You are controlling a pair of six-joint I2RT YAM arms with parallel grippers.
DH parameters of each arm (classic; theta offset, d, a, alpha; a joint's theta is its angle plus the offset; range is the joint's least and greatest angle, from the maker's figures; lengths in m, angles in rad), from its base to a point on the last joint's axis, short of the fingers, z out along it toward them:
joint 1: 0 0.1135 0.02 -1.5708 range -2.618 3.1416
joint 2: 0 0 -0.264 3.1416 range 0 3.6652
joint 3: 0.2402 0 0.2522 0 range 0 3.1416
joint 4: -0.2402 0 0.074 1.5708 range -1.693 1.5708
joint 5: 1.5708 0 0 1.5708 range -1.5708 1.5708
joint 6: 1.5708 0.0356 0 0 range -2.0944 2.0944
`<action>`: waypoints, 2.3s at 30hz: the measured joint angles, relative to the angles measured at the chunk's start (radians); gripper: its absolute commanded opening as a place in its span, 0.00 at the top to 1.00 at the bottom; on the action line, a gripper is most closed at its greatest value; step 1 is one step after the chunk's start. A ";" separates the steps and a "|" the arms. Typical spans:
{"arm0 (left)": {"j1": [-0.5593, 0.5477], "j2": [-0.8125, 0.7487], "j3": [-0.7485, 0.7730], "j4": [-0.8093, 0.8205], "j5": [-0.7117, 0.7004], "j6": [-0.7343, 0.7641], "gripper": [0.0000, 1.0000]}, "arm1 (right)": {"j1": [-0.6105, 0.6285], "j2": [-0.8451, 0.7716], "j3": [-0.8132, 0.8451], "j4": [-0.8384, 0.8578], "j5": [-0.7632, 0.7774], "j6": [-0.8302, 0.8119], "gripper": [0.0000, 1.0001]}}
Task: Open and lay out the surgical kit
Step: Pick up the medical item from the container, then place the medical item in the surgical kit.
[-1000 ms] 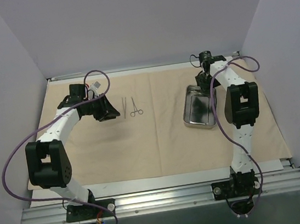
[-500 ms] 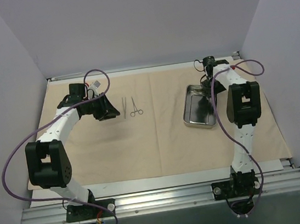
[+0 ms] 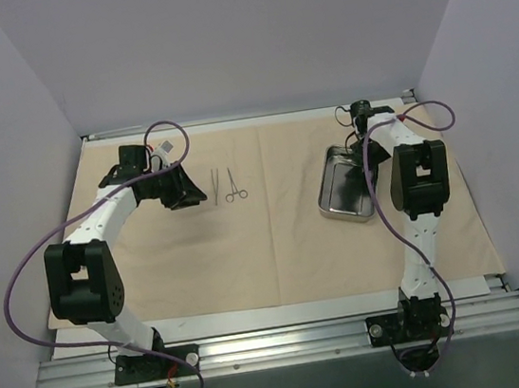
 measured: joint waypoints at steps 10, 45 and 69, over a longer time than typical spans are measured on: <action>0.005 0.000 -0.019 0.010 0.005 -0.005 0.56 | 0.000 0.006 0.000 0.013 0.016 -0.072 0.71; -0.059 -0.096 -0.020 0.008 0.054 -0.076 0.53 | -0.011 -0.232 -0.223 0.106 -0.356 -0.535 1.00; -0.379 -0.055 0.103 0.149 -0.021 -0.354 0.52 | 0.431 -0.692 -0.421 0.507 -0.616 -0.709 1.00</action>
